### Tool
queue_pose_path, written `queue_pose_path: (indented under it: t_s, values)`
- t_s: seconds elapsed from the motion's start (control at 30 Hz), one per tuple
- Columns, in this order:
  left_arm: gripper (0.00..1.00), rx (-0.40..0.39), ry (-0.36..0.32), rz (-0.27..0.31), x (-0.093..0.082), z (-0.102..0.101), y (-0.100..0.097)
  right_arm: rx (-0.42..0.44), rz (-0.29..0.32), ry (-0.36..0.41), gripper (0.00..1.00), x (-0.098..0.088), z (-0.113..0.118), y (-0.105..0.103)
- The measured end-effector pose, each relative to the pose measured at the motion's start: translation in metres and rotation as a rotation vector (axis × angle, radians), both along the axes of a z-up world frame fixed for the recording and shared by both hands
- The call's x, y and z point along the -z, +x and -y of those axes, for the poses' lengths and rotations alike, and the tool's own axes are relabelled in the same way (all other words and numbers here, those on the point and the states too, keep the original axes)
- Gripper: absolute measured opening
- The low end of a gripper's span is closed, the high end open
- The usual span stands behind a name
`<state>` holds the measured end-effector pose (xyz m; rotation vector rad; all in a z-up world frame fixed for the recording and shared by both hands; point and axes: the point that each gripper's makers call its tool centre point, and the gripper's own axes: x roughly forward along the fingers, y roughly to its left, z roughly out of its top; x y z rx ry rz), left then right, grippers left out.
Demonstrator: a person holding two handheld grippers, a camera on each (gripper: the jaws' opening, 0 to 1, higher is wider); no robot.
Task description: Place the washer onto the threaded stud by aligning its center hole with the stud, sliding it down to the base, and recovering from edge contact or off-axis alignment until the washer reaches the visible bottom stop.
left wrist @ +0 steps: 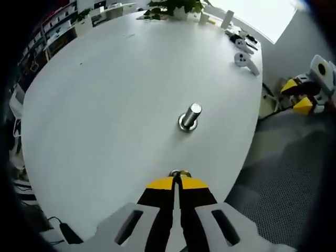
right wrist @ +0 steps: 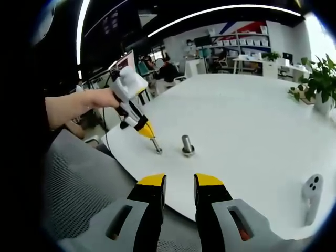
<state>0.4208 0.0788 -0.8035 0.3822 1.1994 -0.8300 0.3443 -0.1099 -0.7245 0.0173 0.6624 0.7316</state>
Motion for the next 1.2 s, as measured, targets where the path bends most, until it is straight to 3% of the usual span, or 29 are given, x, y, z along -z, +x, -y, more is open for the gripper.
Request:
queue_pose_path:
  t_s: [0.37, 0.73, 0.9, 1.2]
  values:
    - [0.00, 0.046, 0.061, 0.001, 0.0042, -0.0027, -0.0009, 0.001, 0.002, 0.004, 0.23, -0.0003, 0.0006, 0.0003]
    - [0.01, 0.108, 0.062, 0.030, 0.0034, 0.0005, 0.0005, 0.007, 0.003, 0.004, 0.23, -0.0003, 0.0011, 0.0007]
    - [0.08, 0.108, 0.066, 0.041, 0.0029, -0.0005, 0.0035, 0.006, 0.002, 0.003, 0.23, -0.0001, 0.0010, 0.0007]
    - [0.07, 0.100, 0.046, 0.036, -0.0007, 0.0016, 0.0032, 0.001, 0.001, 0.000, 0.23, 0.0003, 0.0005, 0.0001]
